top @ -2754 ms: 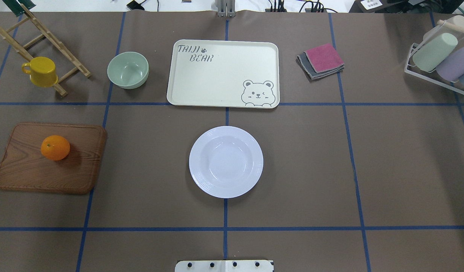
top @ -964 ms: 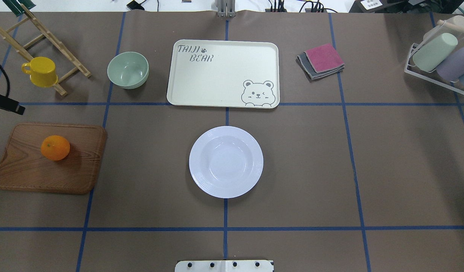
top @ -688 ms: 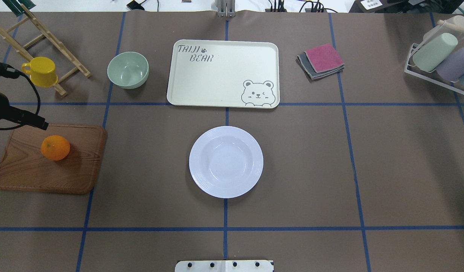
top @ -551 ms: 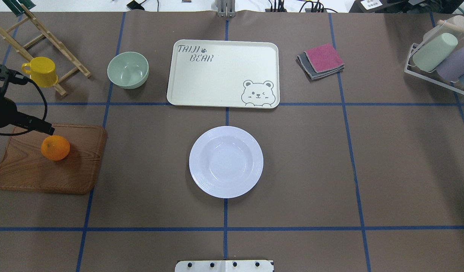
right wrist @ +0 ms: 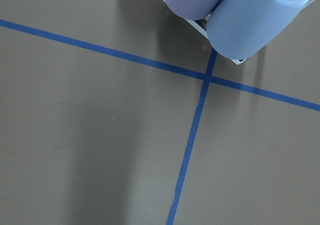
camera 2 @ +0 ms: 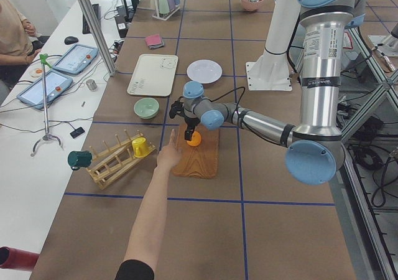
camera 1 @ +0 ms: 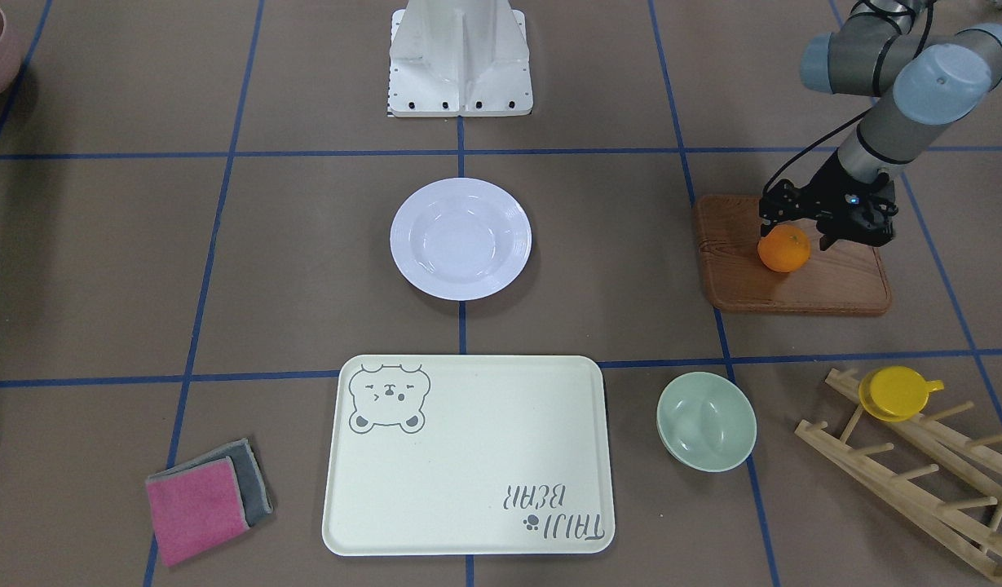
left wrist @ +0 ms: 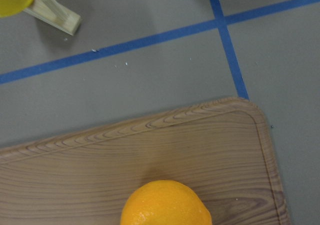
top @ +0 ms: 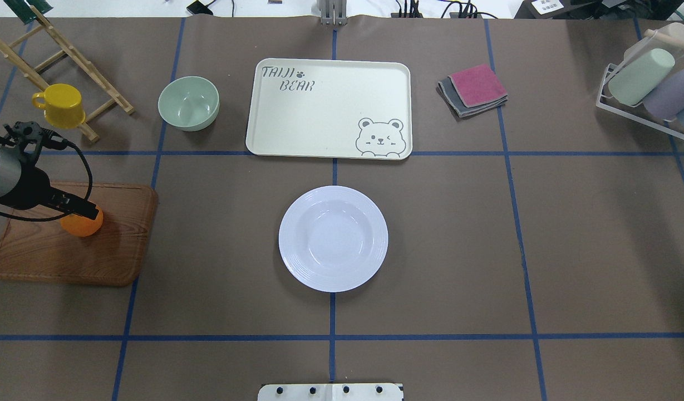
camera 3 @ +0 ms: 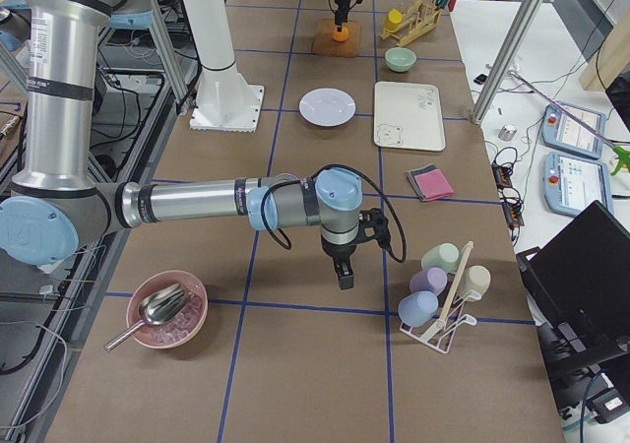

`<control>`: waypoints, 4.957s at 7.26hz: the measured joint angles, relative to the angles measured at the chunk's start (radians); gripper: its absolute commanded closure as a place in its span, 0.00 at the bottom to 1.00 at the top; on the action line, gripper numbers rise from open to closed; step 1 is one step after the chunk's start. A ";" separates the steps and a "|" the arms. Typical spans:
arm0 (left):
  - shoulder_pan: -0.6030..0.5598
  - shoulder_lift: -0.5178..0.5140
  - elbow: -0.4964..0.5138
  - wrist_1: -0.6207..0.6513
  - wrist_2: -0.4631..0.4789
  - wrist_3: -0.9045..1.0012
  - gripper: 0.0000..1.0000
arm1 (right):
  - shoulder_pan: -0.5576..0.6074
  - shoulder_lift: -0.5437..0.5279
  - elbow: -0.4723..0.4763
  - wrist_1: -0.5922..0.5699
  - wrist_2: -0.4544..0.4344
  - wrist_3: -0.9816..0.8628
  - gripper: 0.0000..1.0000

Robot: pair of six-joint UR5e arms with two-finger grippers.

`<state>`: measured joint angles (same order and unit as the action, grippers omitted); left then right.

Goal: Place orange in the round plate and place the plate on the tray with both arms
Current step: 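Reach the left gripper down to the orange on the wooden board and grasp it, then carry the orange with the left gripper onto the white plate and release, then withdraw the left arm to rest while the right arm moves in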

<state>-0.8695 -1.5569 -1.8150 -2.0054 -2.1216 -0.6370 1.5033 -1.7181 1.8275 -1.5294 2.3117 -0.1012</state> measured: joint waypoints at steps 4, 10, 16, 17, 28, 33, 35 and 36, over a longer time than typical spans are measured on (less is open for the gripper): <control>0.022 0.000 0.061 -0.046 0.009 0.002 0.00 | 0.000 0.000 -0.001 0.000 0.000 -0.001 0.00; 0.018 0.000 0.038 -0.090 -0.005 -0.009 1.00 | 0.000 0.000 -0.002 0.000 -0.001 -0.002 0.00; 0.213 -0.454 -0.141 0.449 0.067 -0.412 1.00 | 0.000 -0.001 0.000 0.003 0.001 -0.001 0.00; 0.297 -0.551 -0.082 0.456 0.136 -0.513 1.00 | -0.001 -0.001 0.001 0.003 0.001 -0.001 0.00; 0.430 -0.843 0.239 0.390 0.316 -0.637 0.00 | -0.018 0.006 0.017 0.084 0.073 -0.002 0.00; 0.039 -0.444 -0.191 0.705 0.097 0.058 0.00 | -0.212 0.075 0.071 0.289 0.081 0.528 0.00; -0.224 -0.272 -0.186 0.717 -0.019 0.507 0.00 | -0.373 0.130 0.121 0.417 0.013 0.924 0.00; -0.365 -0.209 -0.139 0.719 -0.082 0.721 0.00 | -0.474 0.161 0.170 0.443 -0.066 1.131 0.00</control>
<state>-1.2348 -1.7657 -1.9543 -1.2869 -2.2032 0.0841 1.0292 -1.5572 1.9973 -1.0863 2.2457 1.0295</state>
